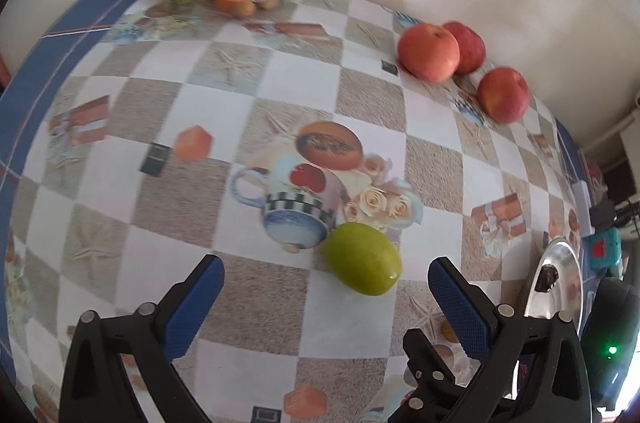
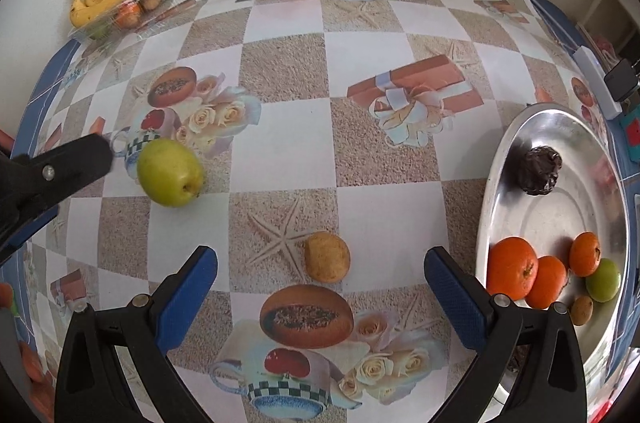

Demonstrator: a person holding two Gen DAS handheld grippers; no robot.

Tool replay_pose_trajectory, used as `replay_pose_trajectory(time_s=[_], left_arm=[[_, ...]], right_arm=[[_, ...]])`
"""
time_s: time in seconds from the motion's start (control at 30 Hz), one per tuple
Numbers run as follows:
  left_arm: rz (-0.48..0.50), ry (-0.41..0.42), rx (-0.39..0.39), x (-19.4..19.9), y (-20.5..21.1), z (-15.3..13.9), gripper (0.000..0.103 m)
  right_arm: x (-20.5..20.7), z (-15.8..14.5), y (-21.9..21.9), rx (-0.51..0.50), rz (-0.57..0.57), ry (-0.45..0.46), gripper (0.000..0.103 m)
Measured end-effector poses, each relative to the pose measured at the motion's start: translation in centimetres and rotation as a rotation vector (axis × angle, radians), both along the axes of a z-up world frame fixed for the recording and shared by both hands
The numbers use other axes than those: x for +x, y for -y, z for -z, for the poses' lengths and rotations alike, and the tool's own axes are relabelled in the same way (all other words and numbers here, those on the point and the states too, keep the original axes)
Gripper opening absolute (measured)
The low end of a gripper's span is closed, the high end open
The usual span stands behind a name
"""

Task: Organize fruits
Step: 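Withdraw both grippers from the bowl toward the green pear and brown fruit, then grasp the green pear with the left gripper while the right gripper grasps the small brown fruit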

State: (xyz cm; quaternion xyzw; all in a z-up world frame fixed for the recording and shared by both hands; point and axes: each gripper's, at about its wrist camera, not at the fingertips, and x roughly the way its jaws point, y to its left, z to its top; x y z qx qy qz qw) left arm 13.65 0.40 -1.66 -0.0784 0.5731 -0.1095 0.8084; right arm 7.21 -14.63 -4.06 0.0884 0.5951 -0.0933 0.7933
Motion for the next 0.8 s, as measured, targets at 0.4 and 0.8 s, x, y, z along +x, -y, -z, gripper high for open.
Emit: replay_pose_trajectory(time_s=[0.4,0.8], left_arm=[[0.017,-0.012,-0.067,0.4,0.9,1.3,0.087],[0.031,-0.038,-0.101,0.6,1.1,1.7,0.049]], right_arm=[[0.4,1.6,0.6,-0.019,-0.004,-0.03,0.103],[0.1,-0.1,0.4,-0.027,-0.013,0.029,0.074]])
